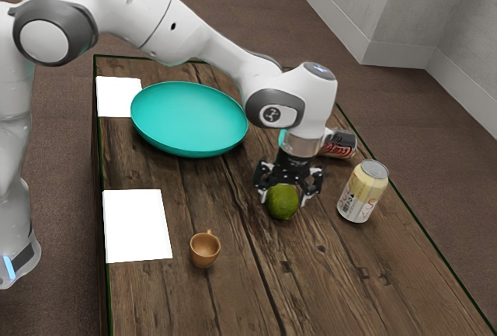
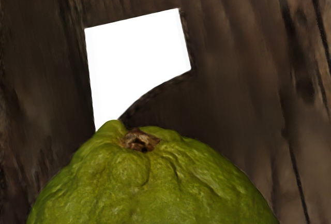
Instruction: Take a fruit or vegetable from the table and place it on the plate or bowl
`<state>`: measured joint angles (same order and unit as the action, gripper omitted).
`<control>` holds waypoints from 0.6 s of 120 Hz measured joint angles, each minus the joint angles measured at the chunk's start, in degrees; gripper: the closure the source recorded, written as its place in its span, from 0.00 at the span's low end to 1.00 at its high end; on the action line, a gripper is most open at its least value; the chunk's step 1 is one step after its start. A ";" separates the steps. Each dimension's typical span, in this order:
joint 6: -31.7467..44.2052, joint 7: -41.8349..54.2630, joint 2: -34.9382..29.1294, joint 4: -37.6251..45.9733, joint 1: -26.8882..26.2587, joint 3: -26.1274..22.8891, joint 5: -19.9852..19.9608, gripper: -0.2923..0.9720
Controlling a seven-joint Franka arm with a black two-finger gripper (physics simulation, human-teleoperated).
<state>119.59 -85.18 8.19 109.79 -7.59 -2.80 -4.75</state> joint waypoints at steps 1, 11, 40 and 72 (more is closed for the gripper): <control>0.05 -0.03 0.06 0.04 0.00 0.01 0.00 0.23; 0.42 -0.35 0.69 0.22 0.01 0.06 -0.01 0.23; 0.87 -1.04 1.13 0.23 -0.01 -0.06 0.01 0.49; -2.43 -1.18 -9.80 0.03 -0.52 0.72 0.77 0.73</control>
<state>117.16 -86.36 -1.62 109.82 -8.11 -2.08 -3.97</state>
